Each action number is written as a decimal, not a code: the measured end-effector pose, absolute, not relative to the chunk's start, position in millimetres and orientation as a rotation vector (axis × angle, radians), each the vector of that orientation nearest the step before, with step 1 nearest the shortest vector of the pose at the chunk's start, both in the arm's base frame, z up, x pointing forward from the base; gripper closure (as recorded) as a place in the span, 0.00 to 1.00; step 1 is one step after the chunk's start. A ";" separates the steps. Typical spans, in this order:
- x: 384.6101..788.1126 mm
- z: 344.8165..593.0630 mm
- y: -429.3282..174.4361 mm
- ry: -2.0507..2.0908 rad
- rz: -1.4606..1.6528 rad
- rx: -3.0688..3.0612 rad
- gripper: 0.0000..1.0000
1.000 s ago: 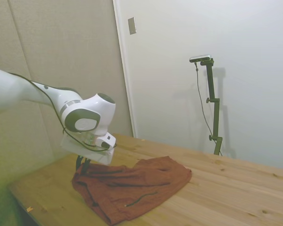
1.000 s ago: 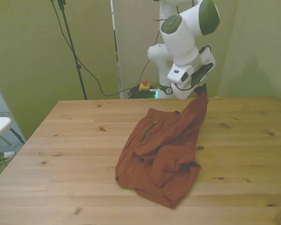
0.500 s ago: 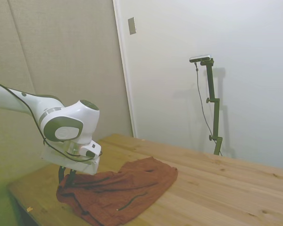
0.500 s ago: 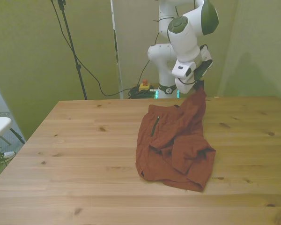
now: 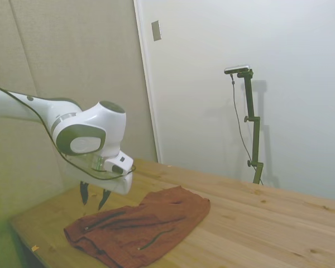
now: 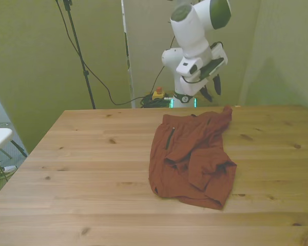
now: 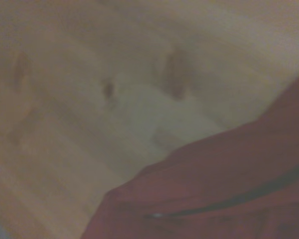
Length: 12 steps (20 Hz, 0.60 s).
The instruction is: Unfold the shorts
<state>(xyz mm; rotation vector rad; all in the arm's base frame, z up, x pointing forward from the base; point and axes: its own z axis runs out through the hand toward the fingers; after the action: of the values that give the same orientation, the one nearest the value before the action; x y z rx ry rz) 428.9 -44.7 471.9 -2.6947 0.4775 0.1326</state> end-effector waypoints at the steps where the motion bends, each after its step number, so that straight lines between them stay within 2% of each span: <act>1: 434.1 478.8 -60.6 0.541 0.079 -2.693 0.00; 4: 455.6 474.2 -104.3 0.742 -0.063 -2.668 0.00; 12: 538.5 424.0 -150.6 1.284 -0.273 -2.523 0.00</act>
<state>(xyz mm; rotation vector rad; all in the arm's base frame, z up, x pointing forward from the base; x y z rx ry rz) 538.5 -150.6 424.0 -2.5228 1.2845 -0.2735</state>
